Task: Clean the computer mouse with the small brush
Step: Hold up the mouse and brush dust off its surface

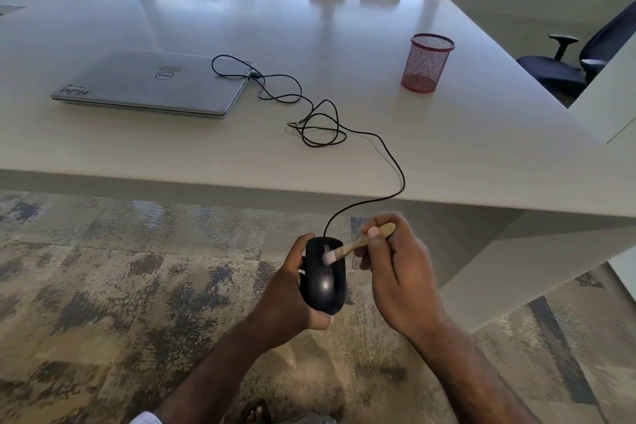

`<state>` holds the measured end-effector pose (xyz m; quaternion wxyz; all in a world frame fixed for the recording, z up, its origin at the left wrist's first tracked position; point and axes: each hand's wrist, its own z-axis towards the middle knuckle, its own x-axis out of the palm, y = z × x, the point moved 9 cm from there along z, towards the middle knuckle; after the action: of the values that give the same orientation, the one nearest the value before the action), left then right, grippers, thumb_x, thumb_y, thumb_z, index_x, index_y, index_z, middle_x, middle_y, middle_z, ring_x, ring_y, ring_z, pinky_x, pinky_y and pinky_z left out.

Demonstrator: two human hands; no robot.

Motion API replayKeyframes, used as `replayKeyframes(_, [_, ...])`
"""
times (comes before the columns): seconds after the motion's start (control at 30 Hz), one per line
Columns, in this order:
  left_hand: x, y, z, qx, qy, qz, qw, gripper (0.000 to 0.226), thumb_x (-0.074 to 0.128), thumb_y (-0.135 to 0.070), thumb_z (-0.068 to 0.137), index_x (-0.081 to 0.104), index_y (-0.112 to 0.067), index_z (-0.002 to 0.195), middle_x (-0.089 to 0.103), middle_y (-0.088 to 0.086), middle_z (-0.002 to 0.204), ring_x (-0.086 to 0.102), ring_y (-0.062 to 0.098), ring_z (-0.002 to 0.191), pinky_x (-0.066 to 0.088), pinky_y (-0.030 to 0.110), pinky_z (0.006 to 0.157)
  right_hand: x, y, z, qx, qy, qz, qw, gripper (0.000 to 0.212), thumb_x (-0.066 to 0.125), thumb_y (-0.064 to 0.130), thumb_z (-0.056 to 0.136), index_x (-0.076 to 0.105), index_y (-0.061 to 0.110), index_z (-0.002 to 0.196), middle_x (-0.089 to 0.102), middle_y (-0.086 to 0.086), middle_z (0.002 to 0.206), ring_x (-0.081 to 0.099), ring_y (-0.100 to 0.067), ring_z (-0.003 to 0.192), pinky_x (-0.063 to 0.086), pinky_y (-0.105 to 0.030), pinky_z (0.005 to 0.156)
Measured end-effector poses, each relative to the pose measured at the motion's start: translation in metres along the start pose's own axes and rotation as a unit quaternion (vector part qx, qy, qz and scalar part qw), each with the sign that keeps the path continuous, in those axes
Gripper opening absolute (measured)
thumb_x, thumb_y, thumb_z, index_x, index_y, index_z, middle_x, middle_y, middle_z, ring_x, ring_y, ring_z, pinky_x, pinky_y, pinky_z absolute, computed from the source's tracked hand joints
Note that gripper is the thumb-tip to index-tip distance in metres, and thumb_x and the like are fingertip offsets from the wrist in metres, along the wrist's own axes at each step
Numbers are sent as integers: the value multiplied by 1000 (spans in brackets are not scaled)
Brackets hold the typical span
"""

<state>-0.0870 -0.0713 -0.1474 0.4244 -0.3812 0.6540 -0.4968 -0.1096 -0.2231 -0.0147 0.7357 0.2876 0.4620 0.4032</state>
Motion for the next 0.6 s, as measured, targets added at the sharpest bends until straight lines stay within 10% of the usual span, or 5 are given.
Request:
replayKeyframes(0.2, [-2, 8, 1, -24, -6, 12, 1000, 120, 87, -12, 39, 34, -77, 124, 70, -21, 106, 73, 13, 94, 65, 40, 68, 15, 6, -4, -13, 74, -37, 996, 15, 40, 28, 104, 51, 26, 94, 60, 20, 75, 61, -9, 69, 43, -23, 62])
replayKeyframes(0.37, [-2, 12, 1, -19, -5, 18, 1000, 122, 88, -11, 40, 32, -77, 127, 67, -21, 111, 73, 14, 98, 65, 43, 72, 3, 9, 1, -17, 37, -14, 999, 17, 40, 26, 104, 54, 19, 97, 59, 14, 71, 61, -12, 67, 52, -41, 60])
replayKeyframes(0.6, [-3, 8, 0, -1, -3, 32, 999, 121, 88, -8, 42, 32, -76, 125, 63, -34, 109, 71, 6, 96, 65, 38, 72, 18, 6, -4, -16, 97, -37, 994, 15, 42, 20, 106, 52, 21, 94, 52, 16, 72, 55, -10, 65, 43, -25, 61])
